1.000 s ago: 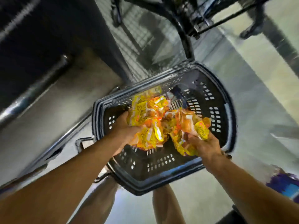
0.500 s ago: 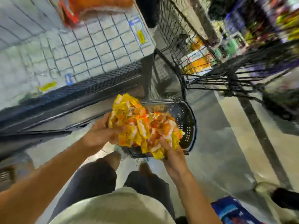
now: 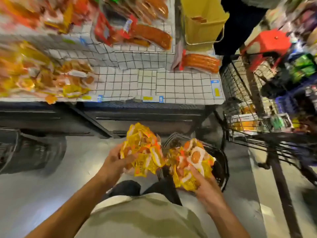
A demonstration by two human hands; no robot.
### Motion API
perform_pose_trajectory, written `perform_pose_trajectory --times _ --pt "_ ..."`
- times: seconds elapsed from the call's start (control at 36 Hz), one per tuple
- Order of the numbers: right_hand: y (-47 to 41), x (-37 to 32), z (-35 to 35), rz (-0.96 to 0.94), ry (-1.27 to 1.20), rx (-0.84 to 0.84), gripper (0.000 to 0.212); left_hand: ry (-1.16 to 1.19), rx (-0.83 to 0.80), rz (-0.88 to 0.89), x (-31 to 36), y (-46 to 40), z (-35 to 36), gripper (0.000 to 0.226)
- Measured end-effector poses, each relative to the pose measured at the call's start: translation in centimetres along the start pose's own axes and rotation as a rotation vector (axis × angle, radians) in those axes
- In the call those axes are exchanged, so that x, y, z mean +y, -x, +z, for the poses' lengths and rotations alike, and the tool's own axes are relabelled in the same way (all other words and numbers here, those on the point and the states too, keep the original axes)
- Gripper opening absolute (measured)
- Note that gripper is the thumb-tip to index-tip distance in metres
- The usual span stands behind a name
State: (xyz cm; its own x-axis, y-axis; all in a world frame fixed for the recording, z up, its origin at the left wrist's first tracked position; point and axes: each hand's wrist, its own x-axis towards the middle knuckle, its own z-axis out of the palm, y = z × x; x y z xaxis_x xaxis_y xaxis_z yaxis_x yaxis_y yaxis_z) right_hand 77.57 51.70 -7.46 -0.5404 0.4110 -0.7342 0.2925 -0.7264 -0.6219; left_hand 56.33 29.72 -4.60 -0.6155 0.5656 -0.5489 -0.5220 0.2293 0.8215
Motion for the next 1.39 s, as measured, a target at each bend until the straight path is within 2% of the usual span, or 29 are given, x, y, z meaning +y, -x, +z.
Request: perform_pose_trajectory --times 0.06,0.22,0.42,0.56,0.72,0.92,1.0,1.11,1.17,1.31,1.39 --pt "0.4 0.6 2.1 0.001 -0.007 -0.011 0.051 0.063 0.039 0.005 -0.4 1.3 -2.2 0.050" --pt "1.8 4.0 10.3 -0.029 0.015 0.026 0.053 0.266 0.150 0.020 -1.4 5.3 -9.5 0.043" --pt "4.1 7.7 20.3 -0.035 0.043 -0.128 0.039 0.372 0.218 0.053 -1.7 10.2 -18.5 0.032" --pt "4.7 9.2 26.2 -0.043 0.037 -0.155 0.031 0.386 0.271 0.069 -1.6 12.3 -24.5 0.021" --pt "4.0 9.4 31.0 -0.035 0.027 -0.172 0.033 0.451 0.333 0.094 -1.2 13.4 -30.1 0.038" --pt "1.7 7.3 33.8 -0.031 0.056 -0.176 0.046 0.532 0.389 0.140 0.9 11.2 -32.5 0.036" --pt "-0.1 5.6 34.7 -0.039 0.049 -0.186 0.042 0.548 0.390 0.164 2.7 9.1 -32.5 0.039" --pt "-2.6 2.7 36.4 -0.063 0.063 -0.220 0.042 0.592 0.394 0.187 5.4 5.2 -32.2 0.032" --pt "-4.1 1.1 37.2 -0.084 0.068 -0.218 0.044 0.619 0.397 0.189 7.1 3.0 -31.7 0.031" --pt "-7.4 -3.3 39.3 -0.104 0.085 -0.202 0.046 0.681 0.372 0.204 12.4 -2.6 -29.9 0.047" --pt "-9.0 -5.9 40.2 -0.113 0.063 -0.184 0.050 0.682 0.360 0.207 15.5 -6.1 -28.9 0.040"
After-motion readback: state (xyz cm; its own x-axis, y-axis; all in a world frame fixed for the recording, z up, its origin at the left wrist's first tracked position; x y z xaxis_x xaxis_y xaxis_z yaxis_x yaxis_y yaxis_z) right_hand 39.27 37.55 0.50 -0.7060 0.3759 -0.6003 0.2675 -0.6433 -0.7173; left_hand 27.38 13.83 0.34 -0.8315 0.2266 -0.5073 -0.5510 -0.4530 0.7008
